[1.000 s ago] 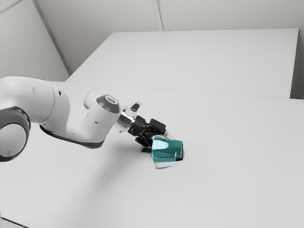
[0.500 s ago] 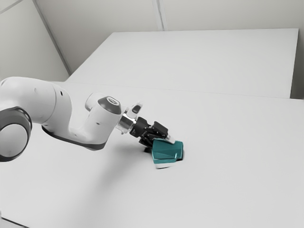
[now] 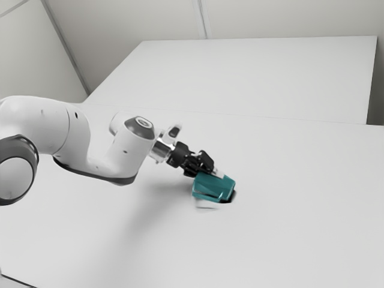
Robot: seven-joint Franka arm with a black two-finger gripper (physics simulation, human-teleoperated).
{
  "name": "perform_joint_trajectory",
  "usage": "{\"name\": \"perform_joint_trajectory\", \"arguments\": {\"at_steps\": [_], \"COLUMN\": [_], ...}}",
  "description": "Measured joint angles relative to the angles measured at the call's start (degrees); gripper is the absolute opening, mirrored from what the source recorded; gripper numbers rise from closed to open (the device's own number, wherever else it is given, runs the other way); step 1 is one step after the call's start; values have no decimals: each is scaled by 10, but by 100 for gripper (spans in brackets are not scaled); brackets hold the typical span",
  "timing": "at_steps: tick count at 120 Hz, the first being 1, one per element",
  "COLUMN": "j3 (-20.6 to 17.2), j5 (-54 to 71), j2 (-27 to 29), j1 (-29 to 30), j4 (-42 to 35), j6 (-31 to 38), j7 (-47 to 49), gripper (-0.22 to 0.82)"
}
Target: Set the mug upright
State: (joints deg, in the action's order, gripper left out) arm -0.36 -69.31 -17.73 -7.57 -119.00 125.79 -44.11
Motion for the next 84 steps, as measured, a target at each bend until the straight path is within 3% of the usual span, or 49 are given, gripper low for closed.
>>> {"name": "perform_joint_trajectory", "arguments": {"at_steps": [20, 56, 84], "j3": [-10, -22, -25], "j5": [-5, 5, 212], "j2": [2, 36, 114], "j1": [1, -4, -3], "j4": [13, 44, 64], "j6": [-3, -3, 8], "j7": [-2, -2, 49], "gripper": [-12, -16, -17]}}
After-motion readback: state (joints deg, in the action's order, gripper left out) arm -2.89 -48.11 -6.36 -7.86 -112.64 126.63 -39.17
